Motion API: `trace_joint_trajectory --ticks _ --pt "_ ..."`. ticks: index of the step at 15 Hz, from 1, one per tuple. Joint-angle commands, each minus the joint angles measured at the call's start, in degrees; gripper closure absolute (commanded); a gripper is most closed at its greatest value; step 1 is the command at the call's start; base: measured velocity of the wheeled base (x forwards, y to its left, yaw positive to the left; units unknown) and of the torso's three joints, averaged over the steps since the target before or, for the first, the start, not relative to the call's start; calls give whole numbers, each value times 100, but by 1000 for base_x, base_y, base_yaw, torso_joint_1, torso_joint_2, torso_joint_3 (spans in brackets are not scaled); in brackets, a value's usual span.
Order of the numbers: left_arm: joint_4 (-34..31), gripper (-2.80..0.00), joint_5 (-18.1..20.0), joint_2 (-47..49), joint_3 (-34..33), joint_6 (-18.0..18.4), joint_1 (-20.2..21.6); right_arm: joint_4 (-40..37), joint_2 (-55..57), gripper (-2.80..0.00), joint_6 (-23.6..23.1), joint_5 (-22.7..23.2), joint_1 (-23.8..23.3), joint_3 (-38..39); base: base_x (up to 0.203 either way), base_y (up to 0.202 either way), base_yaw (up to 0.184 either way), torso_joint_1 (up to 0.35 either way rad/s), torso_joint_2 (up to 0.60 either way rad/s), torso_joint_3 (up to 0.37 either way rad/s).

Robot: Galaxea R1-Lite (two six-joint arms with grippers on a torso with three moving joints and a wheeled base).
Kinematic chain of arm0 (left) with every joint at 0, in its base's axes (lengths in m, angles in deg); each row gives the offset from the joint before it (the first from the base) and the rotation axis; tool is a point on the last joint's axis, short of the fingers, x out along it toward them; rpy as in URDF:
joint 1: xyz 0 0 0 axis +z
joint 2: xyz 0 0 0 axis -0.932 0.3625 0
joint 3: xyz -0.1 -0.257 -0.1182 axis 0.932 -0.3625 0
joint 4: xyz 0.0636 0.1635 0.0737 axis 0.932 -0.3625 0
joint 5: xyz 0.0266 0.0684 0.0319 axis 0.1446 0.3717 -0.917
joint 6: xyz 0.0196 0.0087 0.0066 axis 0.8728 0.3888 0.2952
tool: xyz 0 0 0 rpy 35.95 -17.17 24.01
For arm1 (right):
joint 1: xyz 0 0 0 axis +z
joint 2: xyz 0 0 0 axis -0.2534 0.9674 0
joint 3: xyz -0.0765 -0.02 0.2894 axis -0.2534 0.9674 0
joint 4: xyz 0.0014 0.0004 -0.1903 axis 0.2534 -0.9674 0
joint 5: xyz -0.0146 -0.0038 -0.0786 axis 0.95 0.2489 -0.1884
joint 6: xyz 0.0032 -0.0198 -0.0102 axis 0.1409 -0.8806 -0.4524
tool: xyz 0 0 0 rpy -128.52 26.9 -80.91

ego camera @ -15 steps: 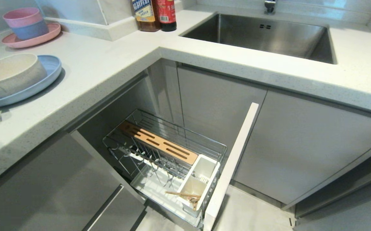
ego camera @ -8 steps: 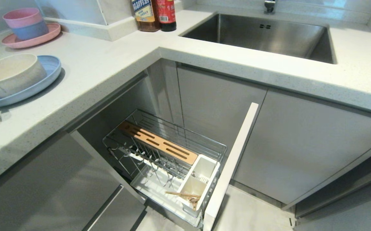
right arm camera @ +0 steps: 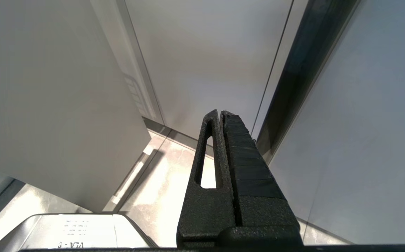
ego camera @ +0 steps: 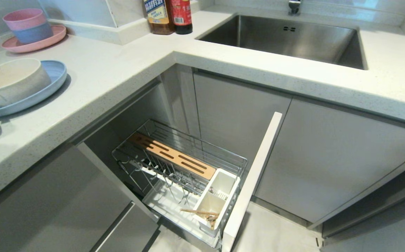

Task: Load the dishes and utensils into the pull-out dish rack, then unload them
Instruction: Take the chopsticks out of the cupboard

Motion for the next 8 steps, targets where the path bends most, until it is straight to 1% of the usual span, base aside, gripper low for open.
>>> trace_joint_trajectory --ticks 1,3,6,8 --pt "686 0 -284 -109 112 -54 -323 1 2 0 0 1 0 9 0 0 0 0 0 0" --pt "1181 0 -766 -94 407 -72 -1063 1 2 0 0 1 0 8 0 0 0 0 0 0" --pt "1434 0 -1298 -19 797 -76 -2639 1 2 0 0 1 0 9 0 0 0 0 0 0" --pt "1451 0 -1508 2 749 -138 -3680 1 2 0 0 1 0 9 0 0 0 0 0 0"
